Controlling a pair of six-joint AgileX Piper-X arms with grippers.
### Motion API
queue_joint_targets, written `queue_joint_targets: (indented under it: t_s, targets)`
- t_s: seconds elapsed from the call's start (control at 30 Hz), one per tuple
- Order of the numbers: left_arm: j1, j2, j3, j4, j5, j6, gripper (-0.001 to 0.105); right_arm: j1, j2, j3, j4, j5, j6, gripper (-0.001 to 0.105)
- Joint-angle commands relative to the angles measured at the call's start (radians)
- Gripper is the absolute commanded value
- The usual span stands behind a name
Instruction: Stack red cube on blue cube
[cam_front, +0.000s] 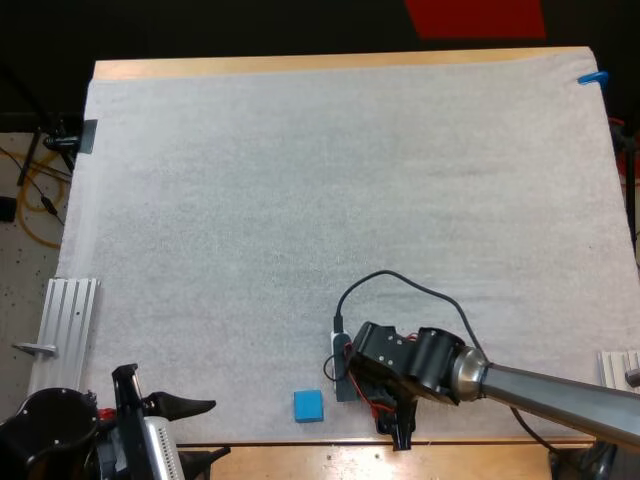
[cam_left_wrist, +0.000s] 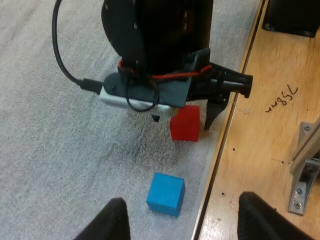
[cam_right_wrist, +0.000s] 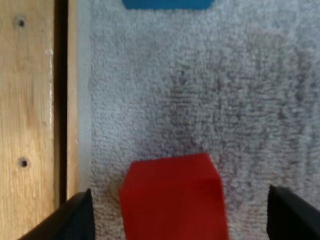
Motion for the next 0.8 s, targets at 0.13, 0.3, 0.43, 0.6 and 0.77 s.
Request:
queue_joint_targets:
  t_s: [0.13, 0.3, 0.43, 0.6, 0.77]
  targets:
    - [-0.002, 0.003, -0.004, 0.011, -0.002, 0.009, 0.047, -0.005, 0.019, 0.005, -0.004, -0.013, 0.015, 0.069]
    - [-0.002, 0.003, -0.004, 0.011, -0.024, 0.015, 0.047, -0.005, 0.019, 0.005, 0.001, -0.013, 0.058, 0.049]
    - [-0.002, 0.003, -0.004, 0.011, -0.04, 0.015, 0.047, -0.005, 0.019, 0.005, 0.001, -0.013, 0.06, 0.018]
    - [-0.002, 0.003, -0.004, 0.011, -0.04, 0.015, 0.047, -0.005, -0.004, 0.005, 0.005, 0.038, 0.063, 0.011]
    - [-0.002, 0.003, -0.004, 0.011, -0.04, 0.015, 0.047, -0.005, -0.062, -0.068, 0.074, 0.095, 0.075, 0.011]
